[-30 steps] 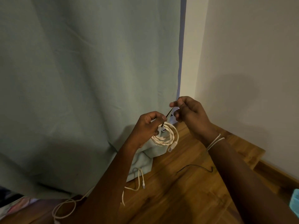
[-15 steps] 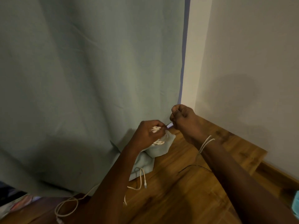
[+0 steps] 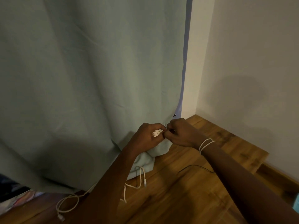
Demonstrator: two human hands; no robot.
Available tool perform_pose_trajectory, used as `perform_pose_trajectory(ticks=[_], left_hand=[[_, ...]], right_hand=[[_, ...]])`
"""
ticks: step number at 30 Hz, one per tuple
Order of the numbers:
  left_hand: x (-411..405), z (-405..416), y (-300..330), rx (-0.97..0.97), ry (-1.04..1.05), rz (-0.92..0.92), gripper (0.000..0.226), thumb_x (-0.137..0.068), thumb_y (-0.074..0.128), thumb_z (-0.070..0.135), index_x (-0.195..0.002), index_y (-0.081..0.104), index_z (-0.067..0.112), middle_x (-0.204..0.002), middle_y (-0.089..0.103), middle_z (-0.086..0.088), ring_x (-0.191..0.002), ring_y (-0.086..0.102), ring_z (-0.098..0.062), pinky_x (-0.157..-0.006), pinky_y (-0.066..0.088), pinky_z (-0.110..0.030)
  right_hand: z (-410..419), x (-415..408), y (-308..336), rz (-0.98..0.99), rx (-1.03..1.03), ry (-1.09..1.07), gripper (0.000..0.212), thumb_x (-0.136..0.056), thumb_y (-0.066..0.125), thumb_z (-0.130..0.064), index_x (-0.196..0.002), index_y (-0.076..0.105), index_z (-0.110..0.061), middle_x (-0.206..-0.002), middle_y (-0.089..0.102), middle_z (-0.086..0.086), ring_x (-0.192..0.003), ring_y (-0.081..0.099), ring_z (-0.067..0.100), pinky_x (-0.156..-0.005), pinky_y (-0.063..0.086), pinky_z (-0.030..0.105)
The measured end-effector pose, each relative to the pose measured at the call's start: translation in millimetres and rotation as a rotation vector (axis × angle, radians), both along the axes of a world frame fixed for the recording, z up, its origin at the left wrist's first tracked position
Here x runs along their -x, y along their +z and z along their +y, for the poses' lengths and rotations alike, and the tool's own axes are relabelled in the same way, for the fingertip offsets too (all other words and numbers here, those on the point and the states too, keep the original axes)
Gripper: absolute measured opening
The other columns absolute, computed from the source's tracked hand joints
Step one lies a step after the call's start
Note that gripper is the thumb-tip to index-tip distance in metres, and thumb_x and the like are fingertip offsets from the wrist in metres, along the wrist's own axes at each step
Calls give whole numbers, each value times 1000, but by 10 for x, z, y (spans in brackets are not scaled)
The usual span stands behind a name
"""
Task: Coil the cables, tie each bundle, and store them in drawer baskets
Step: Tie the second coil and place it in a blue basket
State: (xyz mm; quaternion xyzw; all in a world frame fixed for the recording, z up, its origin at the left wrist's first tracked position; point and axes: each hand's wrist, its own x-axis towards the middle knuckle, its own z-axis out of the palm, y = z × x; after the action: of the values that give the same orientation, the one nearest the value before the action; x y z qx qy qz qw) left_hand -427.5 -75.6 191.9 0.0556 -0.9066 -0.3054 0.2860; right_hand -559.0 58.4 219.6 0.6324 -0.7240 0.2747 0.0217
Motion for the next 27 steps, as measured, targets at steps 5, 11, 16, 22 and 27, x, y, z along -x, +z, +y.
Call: perform_pose_trajectory(ticks=[5, 11, 16, 22, 27], left_hand=[[23, 90, 172, -91, 5, 93, 7, -83, 70, 12, -85, 71, 19, -71, 68, 13, -67, 66, -7, -60, 46, -14], [38, 121, 248, -148, -33, 140, 4, -82, 73, 11, -86, 74, 12, -73, 69, 7, -69, 67, -10, -61, 50, -19], [64, 112, 31, -192, -12, 170, 14, -86, 69, 19, -97, 74, 11, -89, 75, 1, -82, 71, -11, -73, 55, -21], [75, 88, -100, -333, 32, 86, 12, -90, 67, 18, -98, 71, 26, -88, 75, 4, -79, 73, -14, -78, 58, -28], [114, 154, -67, -590, 149, 138, 12, -96, 60, 19, -103, 70, 15, -89, 75, -5, -79, 72, -19, -63, 52, -24]], right_hand=[[-24, 28, 170, -255, 86, -11, 39, -95, 61, -21, -63, 65, 1, -49, 49, 4, -45, 43, 10, -50, 37, 21], [38, -25, 220, -365, 170, -83, 34, -93, 62, -21, -70, 74, 0, -57, 61, 19, -49, 52, 25, -50, 44, 32], [84, -52, 116, -596, 113, -145, 47, -94, 59, -30, -74, 64, 13, -55, 46, 20, -50, 41, 19, -52, 37, 30], [114, -5, 120, -658, -92, -193, 28, -94, 61, -24, -77, 76, -8, -50, 61, -11, -49, 56, 9, -53, 49, 21], [103, -97, 90, -584, -1, -209, 14, -95, 65, -22, -97, 78, -19, -80, 76, -2, -59, 72, 13, -59, 60, 23]])
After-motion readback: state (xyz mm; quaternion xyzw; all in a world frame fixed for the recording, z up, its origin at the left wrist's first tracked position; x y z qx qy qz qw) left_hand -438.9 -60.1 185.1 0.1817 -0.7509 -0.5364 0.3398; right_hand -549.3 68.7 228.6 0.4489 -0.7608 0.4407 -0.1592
